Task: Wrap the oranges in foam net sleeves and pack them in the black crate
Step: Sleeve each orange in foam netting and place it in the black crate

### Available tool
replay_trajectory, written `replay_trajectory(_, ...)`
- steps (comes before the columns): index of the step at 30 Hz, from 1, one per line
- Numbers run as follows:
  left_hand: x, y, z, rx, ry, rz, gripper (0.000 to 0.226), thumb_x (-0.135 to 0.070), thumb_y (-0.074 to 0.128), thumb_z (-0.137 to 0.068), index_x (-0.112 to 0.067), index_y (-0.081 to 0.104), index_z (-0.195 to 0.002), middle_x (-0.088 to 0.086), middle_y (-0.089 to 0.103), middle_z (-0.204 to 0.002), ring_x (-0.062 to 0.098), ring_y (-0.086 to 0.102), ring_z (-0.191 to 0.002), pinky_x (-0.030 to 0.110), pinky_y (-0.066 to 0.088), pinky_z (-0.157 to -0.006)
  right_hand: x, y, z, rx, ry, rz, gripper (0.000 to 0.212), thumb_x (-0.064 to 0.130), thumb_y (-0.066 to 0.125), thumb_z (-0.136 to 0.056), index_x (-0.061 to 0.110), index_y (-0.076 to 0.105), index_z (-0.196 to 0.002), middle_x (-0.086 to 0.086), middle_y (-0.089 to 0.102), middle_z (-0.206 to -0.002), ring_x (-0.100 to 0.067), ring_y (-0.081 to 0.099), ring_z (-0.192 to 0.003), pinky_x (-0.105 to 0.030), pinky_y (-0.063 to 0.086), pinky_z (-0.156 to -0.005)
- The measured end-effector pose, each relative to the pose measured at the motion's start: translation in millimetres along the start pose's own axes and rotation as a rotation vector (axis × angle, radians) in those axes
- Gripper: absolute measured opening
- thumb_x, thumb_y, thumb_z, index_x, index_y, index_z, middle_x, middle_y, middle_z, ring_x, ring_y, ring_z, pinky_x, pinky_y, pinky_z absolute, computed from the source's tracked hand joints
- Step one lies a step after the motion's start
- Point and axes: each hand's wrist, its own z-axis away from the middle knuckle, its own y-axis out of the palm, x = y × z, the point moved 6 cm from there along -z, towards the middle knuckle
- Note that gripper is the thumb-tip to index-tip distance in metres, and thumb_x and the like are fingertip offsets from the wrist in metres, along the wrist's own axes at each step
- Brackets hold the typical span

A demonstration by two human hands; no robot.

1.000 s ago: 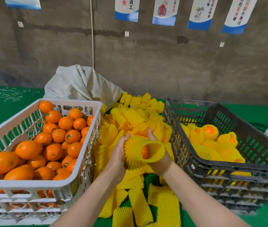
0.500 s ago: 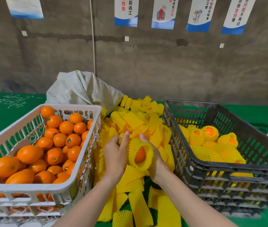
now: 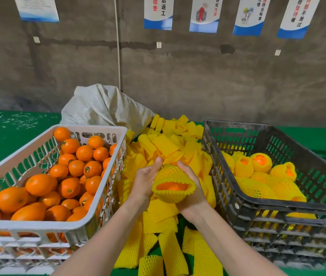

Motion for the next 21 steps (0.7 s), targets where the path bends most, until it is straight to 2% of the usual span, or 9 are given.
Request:
replay_trajectory(5,-1,0,0,-0.006,-0.007,0.024,0.043,-0.05,0.054,-0.074,-0.012,0.068,-0.06,0.004,0.071,-0.064,0.012,0.068,-0.06,0.021,0.053,-0.055,2,8,5,0.114,-0.02,0.079,0.034,0.039,0.055,-0.071,0.018,0.07,-0.093,-0.004,0.073,-0.09,-0.015,0.07,-0.081,-0.028,0.054,-0.068)
replay_trajectory(9,18,8,9,0.149,-0.378,0.197,0.066,-0.072,0.041,-0.074,-0.023,0.065,-0.111,0.011,0.07,-0.109,0.027,0.067,-0.096,0.039,0.055,-0.072,19,3,1,0.068,-0.169,0.305,0.031,0.041,0.062,-0.078,0.02,0.065,-0.101,0.002,0.072,-0.095,-0.013,0.068,-0.089,-0.028,0.055,-0.076)
replay_trajectory(11,21,19,19,0.256,-0.553,0.33,0.073,-0.074,0.045,-0.07,-0.019,0.064,-0.114,0.015,0.07,-0.106,0.032,0.067,-0.088,0.041,0.055,-0.066,32,-2,-1,0.017,-0.293,0.435,0.013,0.036,0.057,-0.086,0.024,0.063,-0.09,0.012,0.07,-0.084,0.002,0.066,-0.08,-0.017,0.053,-0.068)
replay_trajectory(13,15,26,23,0.261,-0.61,0.466,0.065,-0.065,0.053,-0.071,-0.011,0.067,-0.105,0.017,0.072,-0.091,0.031,0.07,-0.073,0.037,0.056,-0.057,40,-8,-2,-0.021,-0.354,0.477,0.014,0.021,0.05,-0.093,0.021,0.063,-0.093,0.005,0.069,-0.091,0.006,0.064,-0.084,-0.019,0.052,-0.066)
replay_trajectory(14,14,27,20,0.255,-0.591,0.496,0.06,-0.061,0.053,-0.076,-0.01,0.066,-0.105,0.017,0.072,-0.089,0.029,0.071,-0.071,0.035,0.057,-0.056,42,-9,-2,-0.028,-0.375,0.49,0.015,0.015,0.048,-0.094,0.014,0.062,-0.098,0.001,0.042,-0.116,0.0,0.064,-0.089,-0.027,0.052,-0.071)
replay_trajectory(15,13,28,18,0.247,-0.557,0.492,0.056,-0.058,0.05,-0.082,-0.011,0.065,-0.107,0.016,0.073,-0.088,0.027,0.072,-0.072,0.033,0.057,-0.056,45,-10,-1,-0.028,-0.396,0.504,0.015,0.015,0.048,-0.095,0.006,0.059,-0.096,0.01,0.053,-0.075,-0.008,0.065,-0.089,-0.029,0.052,-0.074)
replay_trajectory(16,12,28,15,0.24,-0.524,0.476,0.052,-0.056,0.046,-0.087,-0.012,0.063,-0.109,0.014,0.073,-0.088,0.025,0.072,-0.073,0.032,0.057,-0.057,46,-10,-1,-0.029,-0.425,0.529,0.018,0.021,0.05,-0.095,0.006,0.06,-0.09,-0.01,0.064,-0.085,-0.015,0.063,-0.083,-0.031,0.05,-0.073)
replay_trajectory(19,12,30,15,0.252,-0.492,0.449,0.045,-0.05,0.048,-0.088,-0.014,0.065,-0.107,0.013,0.074,-0.089,0.024,0.072,-0.077,0.032,0.058,-0.059,48,-5,0,-0.069,-0.488,0.668,0.033,0.043,0.057,-0.086,0.015,0.048,-0.07,0.008,0.049,-0.062,-0.004,0.048,-0.061,-0.018,0.038,-0.056)
replay_trajectory(21,14,30,16,0.267,-0.5,0.423,0.044,-0.049,0.052,-0.083,-0.014,0.065,-0.107,0.013,0.074,-0.088,0.023,0.072,-0.076,0.031,0.057,-0.058,49,-4,-1,-0.086,-0.496,0.733,0.036,0.045,0.054,-0.081,0.015,0.042,-0.065,0.012,0.043,-0.053,0.0,0.041,-0.052,-0.016,0.033,-0.05)
